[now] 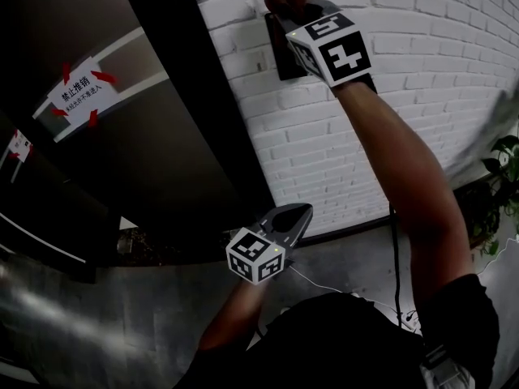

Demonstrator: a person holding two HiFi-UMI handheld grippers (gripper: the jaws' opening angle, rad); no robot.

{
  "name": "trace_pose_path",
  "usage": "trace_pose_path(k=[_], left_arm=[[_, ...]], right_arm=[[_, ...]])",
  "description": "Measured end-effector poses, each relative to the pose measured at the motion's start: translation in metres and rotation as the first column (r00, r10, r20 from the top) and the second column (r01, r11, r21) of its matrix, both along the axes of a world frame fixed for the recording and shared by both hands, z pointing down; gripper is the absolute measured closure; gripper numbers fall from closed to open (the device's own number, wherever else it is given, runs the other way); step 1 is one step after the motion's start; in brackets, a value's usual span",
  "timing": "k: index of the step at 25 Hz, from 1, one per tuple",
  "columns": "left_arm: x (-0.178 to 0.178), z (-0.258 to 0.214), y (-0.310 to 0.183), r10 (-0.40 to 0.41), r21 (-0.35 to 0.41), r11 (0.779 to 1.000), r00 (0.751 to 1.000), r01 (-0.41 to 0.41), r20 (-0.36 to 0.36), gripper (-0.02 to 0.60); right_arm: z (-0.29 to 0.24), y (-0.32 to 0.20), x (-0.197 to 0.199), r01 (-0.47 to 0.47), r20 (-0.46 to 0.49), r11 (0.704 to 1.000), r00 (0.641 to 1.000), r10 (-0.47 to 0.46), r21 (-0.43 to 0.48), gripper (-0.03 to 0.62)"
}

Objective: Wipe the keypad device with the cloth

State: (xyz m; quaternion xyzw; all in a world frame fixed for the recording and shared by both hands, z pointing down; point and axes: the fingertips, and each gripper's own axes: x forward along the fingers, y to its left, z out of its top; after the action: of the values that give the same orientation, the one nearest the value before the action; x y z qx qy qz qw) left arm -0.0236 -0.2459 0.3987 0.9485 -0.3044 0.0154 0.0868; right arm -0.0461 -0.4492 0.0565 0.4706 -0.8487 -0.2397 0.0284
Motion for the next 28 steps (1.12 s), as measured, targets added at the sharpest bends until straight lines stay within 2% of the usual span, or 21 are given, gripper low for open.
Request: trace_pose_path(k=[8,28], left_arm=[[0.002,0.0,0.001,0.005,-0.006,1.0,1.0,-0.005,0.004,0.565],[0.004,0.006,0.01,0.006,-0.019,1.0,1.0,-0.006,0.008,0.565]], right_arm=[[0.019,0.001,-0.003,0.003,-0.014,1.0,1.0,-0.003,0.007,0.546],[0.108,0.0,-0.001,0.013,-0.032,0.993,0.999,-0.017,-0.116,0.546]])
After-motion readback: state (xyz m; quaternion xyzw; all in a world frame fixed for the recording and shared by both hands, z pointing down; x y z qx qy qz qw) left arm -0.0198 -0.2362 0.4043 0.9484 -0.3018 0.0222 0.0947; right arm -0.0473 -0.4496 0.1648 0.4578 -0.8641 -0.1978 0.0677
